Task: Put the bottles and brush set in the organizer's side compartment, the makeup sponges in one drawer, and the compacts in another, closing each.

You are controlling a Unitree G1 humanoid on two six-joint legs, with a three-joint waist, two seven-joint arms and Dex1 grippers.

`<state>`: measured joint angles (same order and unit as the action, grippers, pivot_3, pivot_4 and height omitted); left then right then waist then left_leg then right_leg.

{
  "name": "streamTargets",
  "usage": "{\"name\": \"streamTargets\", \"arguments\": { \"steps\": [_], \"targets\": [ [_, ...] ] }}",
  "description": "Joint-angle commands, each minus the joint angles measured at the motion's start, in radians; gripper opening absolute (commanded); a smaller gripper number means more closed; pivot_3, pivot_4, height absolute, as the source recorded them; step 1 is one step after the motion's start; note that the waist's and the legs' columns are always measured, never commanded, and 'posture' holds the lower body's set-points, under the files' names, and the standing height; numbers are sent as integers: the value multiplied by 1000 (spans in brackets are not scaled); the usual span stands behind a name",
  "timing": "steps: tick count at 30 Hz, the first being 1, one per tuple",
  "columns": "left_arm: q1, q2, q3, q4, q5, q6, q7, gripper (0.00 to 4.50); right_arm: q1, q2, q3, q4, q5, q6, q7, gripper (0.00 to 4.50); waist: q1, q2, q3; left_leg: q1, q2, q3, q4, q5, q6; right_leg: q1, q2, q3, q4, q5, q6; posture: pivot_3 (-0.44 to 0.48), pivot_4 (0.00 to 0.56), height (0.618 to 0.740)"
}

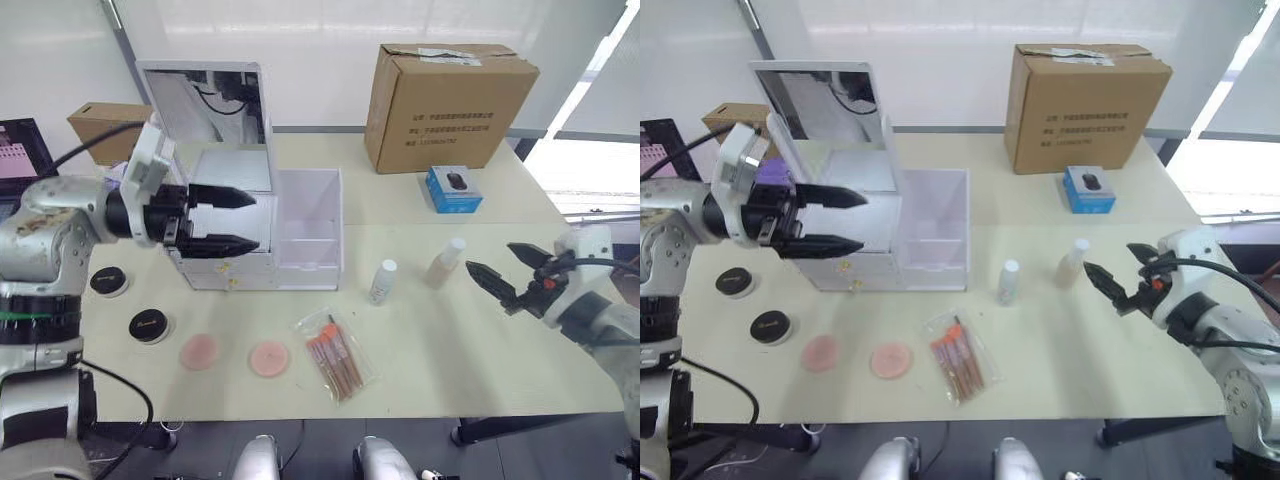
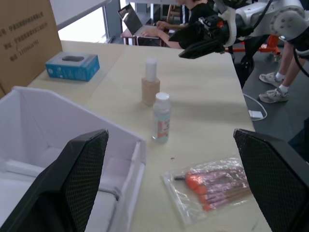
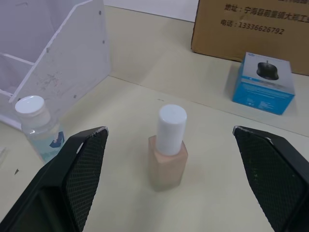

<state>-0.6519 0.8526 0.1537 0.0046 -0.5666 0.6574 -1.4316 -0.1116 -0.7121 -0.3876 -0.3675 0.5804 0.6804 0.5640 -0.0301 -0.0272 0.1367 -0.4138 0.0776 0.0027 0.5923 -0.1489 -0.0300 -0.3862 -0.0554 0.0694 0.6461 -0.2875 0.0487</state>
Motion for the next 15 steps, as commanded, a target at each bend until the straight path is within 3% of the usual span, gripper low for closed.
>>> {"name": "streamTargets", "arguments": {
  "steps": [1, 6, 13, 15],
  "targets": [
    [55, 28, 95, -106, -67, 43, 76, 4462, -67, -8, 67, 102, -62, -74, 35, 4500, 3, -1, 0, 0, 0, 0, 0, 0, 0, 0, 1, 0, 0, 0, 0, 0, 150, 738],
    [161, 51, 154, -217, -132, 106, 147, 4462, -167, 13, 148, 250, -123, -147, 72, 4500, 6, 0, 0, 0, 0, 1, 0, 0, 0, 0, 0, 1, 0, 0, 0, 0, 150, 738],
    [210, 87, 185, -264, -174, 117, 202, 4462, -250, 43, 192, 383, -162, -196, 112, 4500, 11, 0, 0, 0, 0, 1, 0, 0, 0, 0, 0, 1, 0, 1, -1, 0, 150, 738],
    [223, 100, 176, -269, -155, 97, 209, 4500, -262, 52, 194, 417, -171, -210, 113, 4141, 12, 0, 0, 0, 0, 1, 0, 0, 0, 0, 0, 1, 0, 1, -1, 0, 150, 738]
  ]
}}
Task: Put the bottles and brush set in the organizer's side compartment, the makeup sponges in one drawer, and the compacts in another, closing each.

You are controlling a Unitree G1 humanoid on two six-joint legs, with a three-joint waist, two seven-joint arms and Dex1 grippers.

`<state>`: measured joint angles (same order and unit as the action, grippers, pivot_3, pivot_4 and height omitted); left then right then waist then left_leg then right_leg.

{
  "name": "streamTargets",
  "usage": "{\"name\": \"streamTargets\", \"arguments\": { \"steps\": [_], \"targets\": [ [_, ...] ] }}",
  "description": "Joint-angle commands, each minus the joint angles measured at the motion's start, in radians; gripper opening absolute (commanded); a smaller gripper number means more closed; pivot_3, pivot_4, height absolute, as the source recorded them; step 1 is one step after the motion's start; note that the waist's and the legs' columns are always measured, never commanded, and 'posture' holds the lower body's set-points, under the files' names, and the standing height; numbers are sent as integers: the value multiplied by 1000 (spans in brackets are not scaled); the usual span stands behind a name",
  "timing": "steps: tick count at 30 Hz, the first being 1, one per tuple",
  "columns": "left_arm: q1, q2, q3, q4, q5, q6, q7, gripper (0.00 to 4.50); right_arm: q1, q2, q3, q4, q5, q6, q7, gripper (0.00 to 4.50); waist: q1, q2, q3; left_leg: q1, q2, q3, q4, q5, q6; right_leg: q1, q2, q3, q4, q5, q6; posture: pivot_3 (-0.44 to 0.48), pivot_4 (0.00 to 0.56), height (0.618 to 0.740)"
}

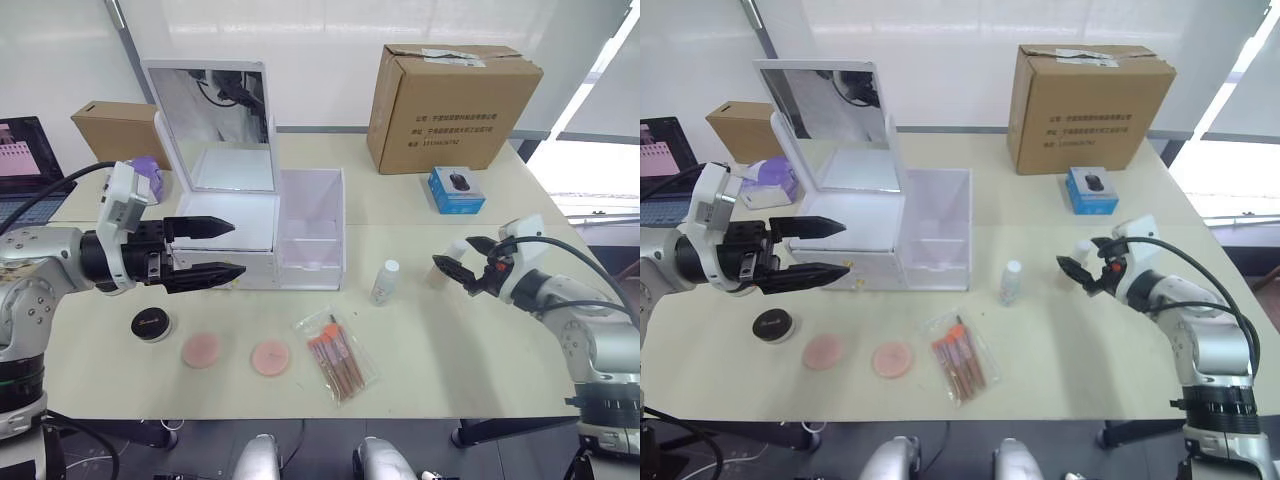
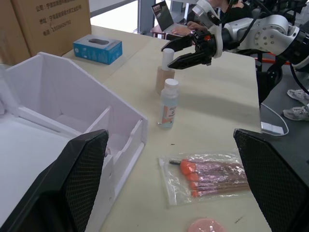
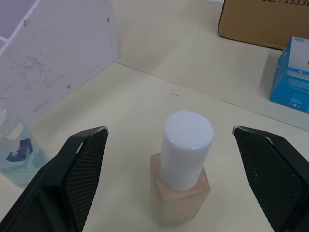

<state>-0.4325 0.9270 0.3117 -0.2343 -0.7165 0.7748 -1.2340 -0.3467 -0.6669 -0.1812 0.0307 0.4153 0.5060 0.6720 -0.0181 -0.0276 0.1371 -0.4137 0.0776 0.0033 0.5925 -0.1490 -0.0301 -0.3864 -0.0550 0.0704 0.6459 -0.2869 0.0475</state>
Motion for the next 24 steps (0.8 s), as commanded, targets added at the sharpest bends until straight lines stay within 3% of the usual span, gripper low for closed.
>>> {"name": "streamTargets", "arguments": {
  "steps": [1, 10, 18, 24],
  "targets": [
    [8, 30, 14, -32, -2, -26, 12, 4500, -30, 10, -12, 30, -9, -40, 6, 3888, 0, 0, 0, 0, 0, 0, 0, 0, 0, 0, 0, 0, 0, 0, -1, 0, 150, 738],
    [3, 35, -8, -6, 5, -49, 12, 4500, -30, 37, -25, 59, -13, -95, 9, 1016, -1, 0, 0, 0, 0, 0, 0, 0, 0, 0, 0, 0, 0, 1, -1, 0, 150, 738],
    [29, 35, -36, 53, 42, -116, -6, 4500, -55, 1, -48, -37, 48, -48, 45, 1016, -1, 1, 0, 0, 0, 0, 0, 0, 0, -1, 0, 0, 0, 1, -1, 0, 150, 738],
    [65, 32, -27, 22, 46, -133, 21, 4500, -288, -10, 58, -187, 149, 188, 91, 1016, -19, 3, 2, 0, 1, 0, -2, 0, 0, -2, 1, 1, 1, 1, -2, 0, 150, 738]
  ]
}}
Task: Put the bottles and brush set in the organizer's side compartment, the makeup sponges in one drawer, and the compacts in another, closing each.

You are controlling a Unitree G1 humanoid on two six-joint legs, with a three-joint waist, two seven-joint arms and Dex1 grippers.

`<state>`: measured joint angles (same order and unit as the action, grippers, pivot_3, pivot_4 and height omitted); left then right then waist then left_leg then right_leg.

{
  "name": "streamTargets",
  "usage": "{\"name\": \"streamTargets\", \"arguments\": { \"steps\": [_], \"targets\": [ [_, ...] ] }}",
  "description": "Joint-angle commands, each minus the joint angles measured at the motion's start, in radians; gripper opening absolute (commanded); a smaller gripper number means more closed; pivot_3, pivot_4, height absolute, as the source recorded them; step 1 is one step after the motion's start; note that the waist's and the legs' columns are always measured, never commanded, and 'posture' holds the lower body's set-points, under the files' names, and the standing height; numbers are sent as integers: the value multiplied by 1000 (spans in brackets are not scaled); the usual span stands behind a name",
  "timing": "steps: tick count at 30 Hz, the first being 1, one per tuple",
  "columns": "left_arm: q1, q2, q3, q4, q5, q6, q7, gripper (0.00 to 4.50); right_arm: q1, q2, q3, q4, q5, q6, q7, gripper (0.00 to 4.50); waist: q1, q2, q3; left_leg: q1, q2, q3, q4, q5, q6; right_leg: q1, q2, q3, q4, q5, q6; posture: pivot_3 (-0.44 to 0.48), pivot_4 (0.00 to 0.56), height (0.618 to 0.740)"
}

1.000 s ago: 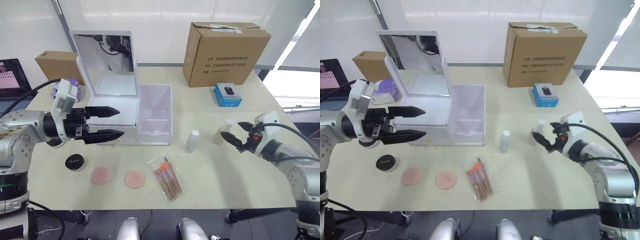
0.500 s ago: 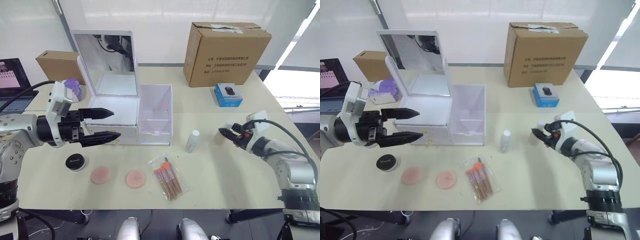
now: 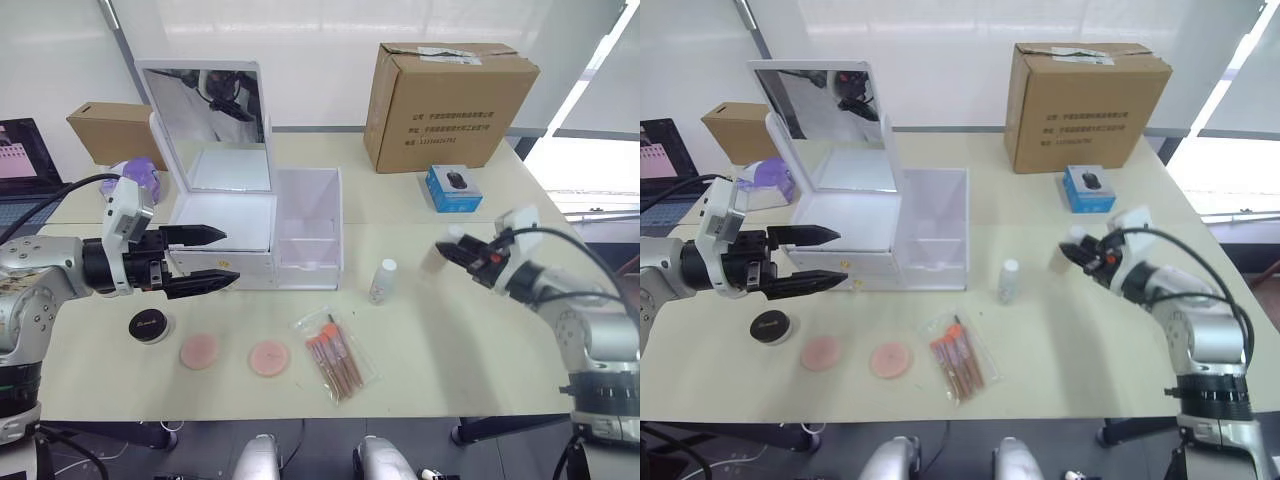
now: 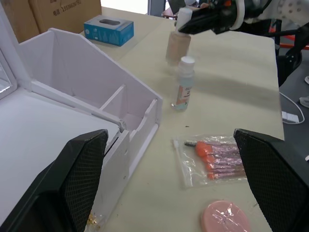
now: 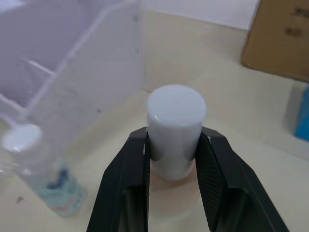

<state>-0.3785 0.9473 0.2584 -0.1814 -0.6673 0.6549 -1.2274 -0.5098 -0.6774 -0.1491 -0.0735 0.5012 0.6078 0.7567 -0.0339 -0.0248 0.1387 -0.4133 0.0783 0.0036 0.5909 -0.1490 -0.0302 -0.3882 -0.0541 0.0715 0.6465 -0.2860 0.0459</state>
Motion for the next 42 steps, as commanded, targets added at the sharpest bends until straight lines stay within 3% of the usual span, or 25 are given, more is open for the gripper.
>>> {"name": "streamTargets", "arguments": {
  "steps": [1, 7, 14, 24, 33, 42],
  "targets": [
    [24, 9, 32, -44, -7, -12, 24, 4500, -185, 16, 44, -82, 76, 111, 11, 1016, -8, 0, 0, 0, 0, 0, 0, 0, 0, 0, 0, 0, 0, 0, 0, 0, 150, 738],
    [85, -8, 57, -126, -35, 3, 86, 4500, -396, 71, 172, 15, 77, 162, 127, 1016, -3, 0, 0, 0, 2, 0, 0, 0, 0, 0, 1, -1, 0, 1, -6, 0, 150, 738],
    [148, 13, 122, -181, -73, 38, 136, 4500, -508, 171, 332, 274, -59, -42, 312, 1016, 3, -1, 0, -1, 2, 0, 0, 0, 0, -1, 1, -1, 0, 1, -6, 0, 150, 738],
    [198, 24, 163, -255, -102, 64, 188, 4500, -581, 286, 390, 633, -245, -288, 391, 1016, -4, -1, 0, -1, 2, 0, 0, 0, 0, -1, 1, -1, 0, 2, -6, 0, 150, 738],
    [219, 18, 182, -271, -126, 70, 219, 4500, -549, 331, 366, 714, -293, -332, 402, 1016, -8, -1, 0, 0, 2, 0, -1, 0, 0, -1, 2, -1, 1, 2, -7, 0, 150, 738],
    [162, 7, 148, -250, -155, 76, 235, 4500, -536, 294, 299, 521, -236, -171, 398, 4105, -5, -1, 0, 0, 2, 0, -1, 0, 0, -1, 2, -1, 1, 2, -7, 0, 150, 738]
  ]
}}
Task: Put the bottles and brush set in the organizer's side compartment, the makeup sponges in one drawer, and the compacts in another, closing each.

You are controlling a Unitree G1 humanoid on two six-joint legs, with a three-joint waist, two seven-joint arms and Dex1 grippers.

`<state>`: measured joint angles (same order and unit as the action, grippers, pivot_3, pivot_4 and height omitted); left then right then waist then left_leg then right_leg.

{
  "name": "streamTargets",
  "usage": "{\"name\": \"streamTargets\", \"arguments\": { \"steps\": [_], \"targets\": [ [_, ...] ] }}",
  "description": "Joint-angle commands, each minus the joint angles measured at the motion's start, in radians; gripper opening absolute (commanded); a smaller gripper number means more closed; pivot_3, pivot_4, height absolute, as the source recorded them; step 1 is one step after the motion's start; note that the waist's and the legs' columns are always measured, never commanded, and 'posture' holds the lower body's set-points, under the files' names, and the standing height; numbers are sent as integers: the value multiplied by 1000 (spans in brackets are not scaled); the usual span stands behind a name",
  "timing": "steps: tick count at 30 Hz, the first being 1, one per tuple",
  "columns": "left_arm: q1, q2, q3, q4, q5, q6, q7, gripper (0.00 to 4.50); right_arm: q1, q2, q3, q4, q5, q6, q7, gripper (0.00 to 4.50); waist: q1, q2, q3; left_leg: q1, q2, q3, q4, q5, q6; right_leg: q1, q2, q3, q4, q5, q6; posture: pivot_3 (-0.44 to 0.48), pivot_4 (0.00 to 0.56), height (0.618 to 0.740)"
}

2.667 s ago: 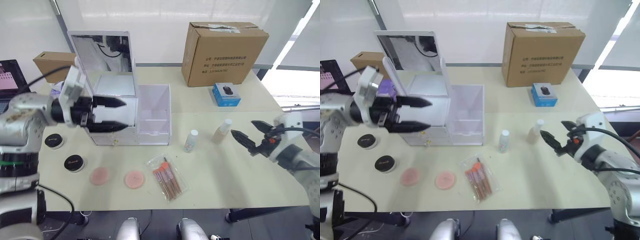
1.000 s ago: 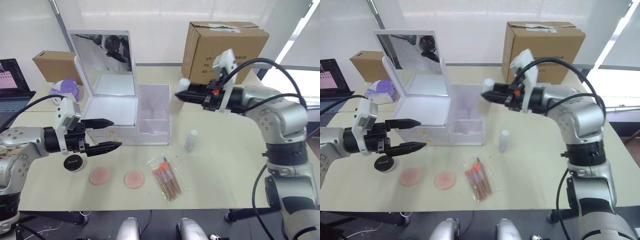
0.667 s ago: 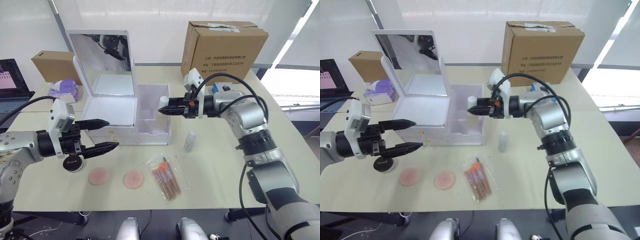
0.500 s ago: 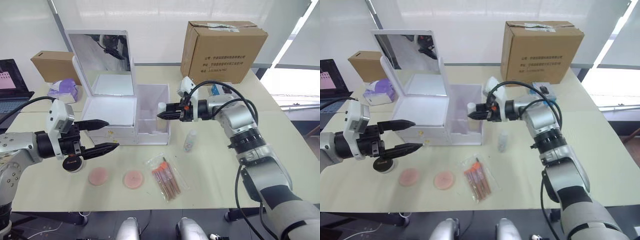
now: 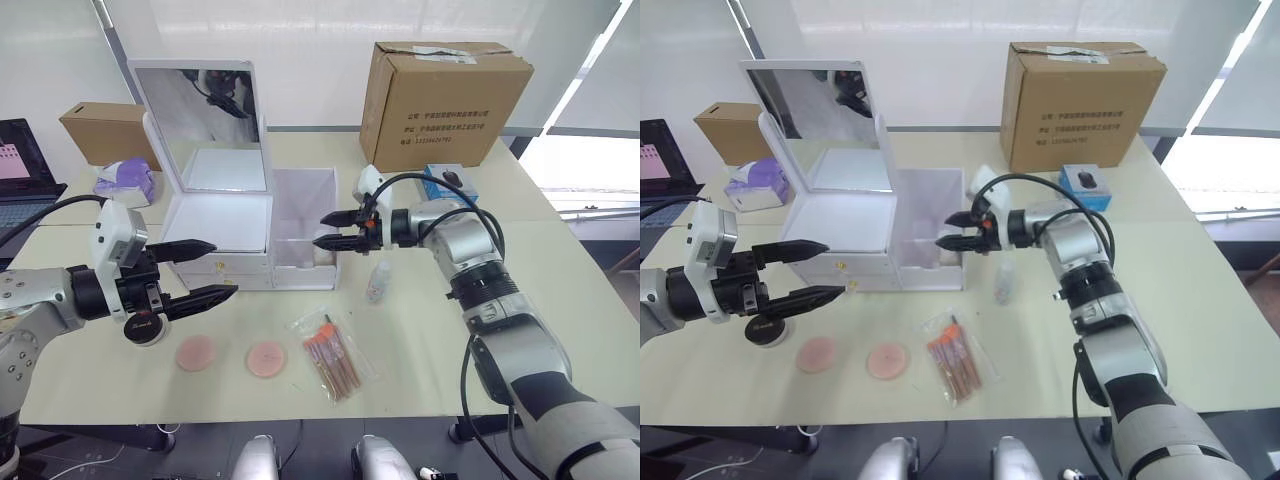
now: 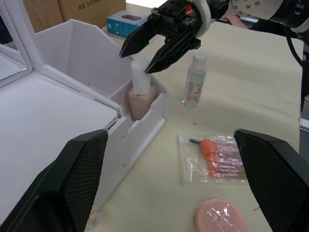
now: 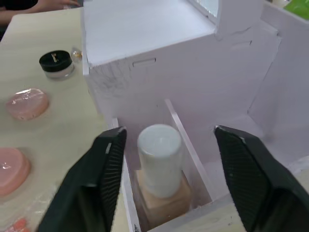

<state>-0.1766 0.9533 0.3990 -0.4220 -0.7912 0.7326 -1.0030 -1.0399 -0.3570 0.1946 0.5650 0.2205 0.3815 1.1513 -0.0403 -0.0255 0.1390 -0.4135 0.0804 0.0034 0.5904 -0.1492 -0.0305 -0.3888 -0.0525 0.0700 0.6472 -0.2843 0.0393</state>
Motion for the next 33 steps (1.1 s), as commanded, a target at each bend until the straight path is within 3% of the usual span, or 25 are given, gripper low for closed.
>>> {"name": "streamTargets", "arguments": {
  "steps": [1, 9, 15, 18, 23, 28, 33],
  "targets": [
    [-47, 2, 9, 2, -30, -6, 7, 4500, 0, -42, -61, -164, 59, 89, 5, 4430, 1, 0, 0, 0, 0, 0, 0, 0, 0, 0, 0, 0, 0, 0, 0, 0, 150, 738],
    [-1, 78, 77, 154, 66, -94, -82, 4500, 118, -267, -263, -366, 160, 177, -6, 4470, 8, 0, 0, 0, 0, 1, 0, 0, 0, 0, -1, 0, -1, -1, -2, 0, 150, 738],
    [-7, 52, 210, 452, 76, -148, -83, 4500, 316, -439, -463, -322, 220, 180, -24, 4470, 12, 0, 0, 1, 0, 2, -1, 0, 0, 0, -2, 0, -1, -5, -7, 0, 150, 738],
    [56, 52, 235, 581, 128, -210, -128, 4500, 425, -502, -530, -310, 216, 140, -21, 4470, 5, 0, 0, 4, 0, 3, -2, 0, 0, 1, -2, 0, -1, -8, -3, 0, 150, 738],
    [92, 77, 250, 745, 191, -289, -132, 4500, 542, -568, -617, -267, 222, 112, -28, 4470, -2, 0, 0, 5, 0, 5, -4, 0, 0, 0, -3, 1, -1, -8, -4, 0, 150, 738],
    [25, 90, 229, 829, 212, -338, -149, 4500, 582, -590, -637, -214, 215, 75, -21, 4470, -2, -1, 0, 7, 1, 7, -4, -1, -1, 0, -4, 1, -1, -8, -4, 0, 150, 738],
    [-78, 75, 161, 781, 197, -302, -163, 4500, 573, -575, -632, -253, 252, 90, -10, 4470, 1, -1, 0, 6, 0, 10, -4, 0, -1, 1, -5, 1, -1, -8, -4, 0, 150, 738]
  ]
}}
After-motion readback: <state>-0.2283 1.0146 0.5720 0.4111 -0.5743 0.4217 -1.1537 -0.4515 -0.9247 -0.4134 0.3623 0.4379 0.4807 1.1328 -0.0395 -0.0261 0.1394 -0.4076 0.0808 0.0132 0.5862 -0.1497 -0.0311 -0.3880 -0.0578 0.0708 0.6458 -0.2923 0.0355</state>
